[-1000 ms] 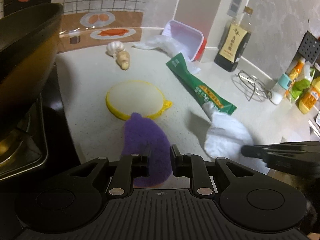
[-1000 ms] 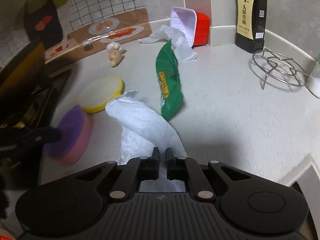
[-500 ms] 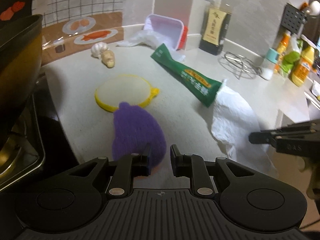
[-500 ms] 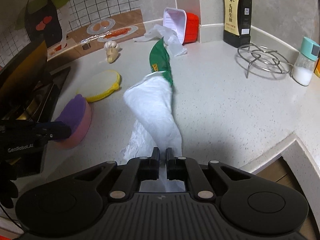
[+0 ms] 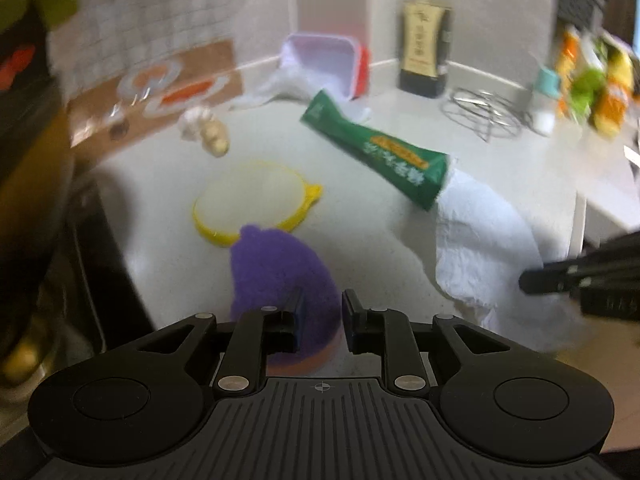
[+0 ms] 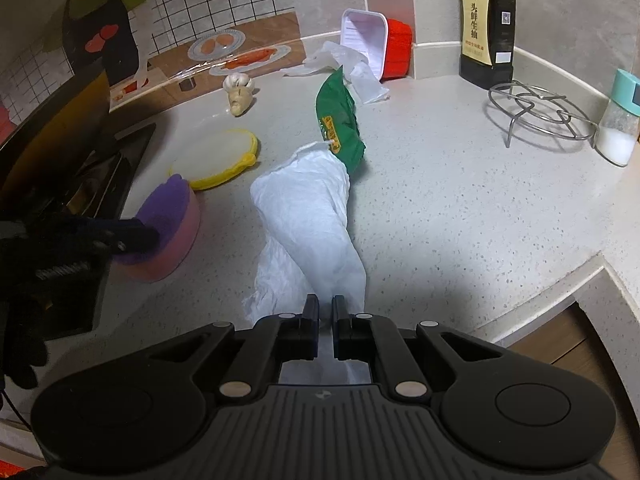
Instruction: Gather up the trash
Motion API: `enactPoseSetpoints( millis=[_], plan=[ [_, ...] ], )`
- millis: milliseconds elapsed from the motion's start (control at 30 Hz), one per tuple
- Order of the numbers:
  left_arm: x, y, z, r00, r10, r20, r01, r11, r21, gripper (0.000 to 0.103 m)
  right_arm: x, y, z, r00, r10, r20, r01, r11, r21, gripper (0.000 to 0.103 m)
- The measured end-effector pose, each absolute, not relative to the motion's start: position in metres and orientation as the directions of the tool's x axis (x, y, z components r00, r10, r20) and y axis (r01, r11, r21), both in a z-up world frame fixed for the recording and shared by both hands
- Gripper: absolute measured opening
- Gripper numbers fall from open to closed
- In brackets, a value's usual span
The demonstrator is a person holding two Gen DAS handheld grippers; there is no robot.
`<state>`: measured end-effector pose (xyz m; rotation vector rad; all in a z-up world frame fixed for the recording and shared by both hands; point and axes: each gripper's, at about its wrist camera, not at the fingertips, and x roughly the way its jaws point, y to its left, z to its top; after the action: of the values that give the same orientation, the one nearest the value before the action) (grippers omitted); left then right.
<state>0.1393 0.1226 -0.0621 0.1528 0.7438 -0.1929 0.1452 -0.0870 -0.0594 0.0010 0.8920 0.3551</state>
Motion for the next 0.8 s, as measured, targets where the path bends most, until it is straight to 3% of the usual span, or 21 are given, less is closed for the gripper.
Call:
enactPoseSetpoints(
  millis=[33, 100, 133, 367, 567, 800],
  plan=[
    [0.139, 0.119, -0.063, 0.72, -0.123, -0.684, 0.241, 0.967, 0.081, 0.032, 0.145, -0.087, -0.06, 0.573, 0.302, -0.762, -0.301, 0.942, 0.147, 0.007],
    [0.139, 0.116, -0.063, 0.708, -0.156, -0.689, 0.262, 0.964, 0.051, 0.05, 0.145, -0.089, -0.061, 0.572, 0.3, -0.763, -0.297, 0.943, 0.148, 0.007],
    [0.14, 0.116, -0.064, 0.704, -0.169, -0.69, 0.268, 0.963, 0.038, 0.053, 0.144, -0.089, -0.061, 0.571, 0.3, -0.764, -0.296, 0.943, 0.149, 0.007],
    [0.146, 0.13, -0.061, 0.711, -0.21, -0.671, 0.241, 0.969, -0.048, 0.052, 0.142, -0.088, -0.063, 0.568, 0.288, -0.771, -0.296, 0.945, 0.135, 0.007],
    [0.154, 0.15, -0.051, 0.75, -0.18, -0.636, 0.135, 0.984, -0.119, 0.05, 0.139, -0.086, -0.065, 0.571, 0.277, -0.773, -0.304, 0.946, 0.113, 0.007],
    [0.173, 0.168, -0.052, 0.748, -0.079, -0.659, -0.024, 0.989, -0.147, 0.05, 0.138, -0.089, -0.066, 0.567, 0.279, -0.775, -0.306, 0.945, 0.116, 0.007]
  ],
)
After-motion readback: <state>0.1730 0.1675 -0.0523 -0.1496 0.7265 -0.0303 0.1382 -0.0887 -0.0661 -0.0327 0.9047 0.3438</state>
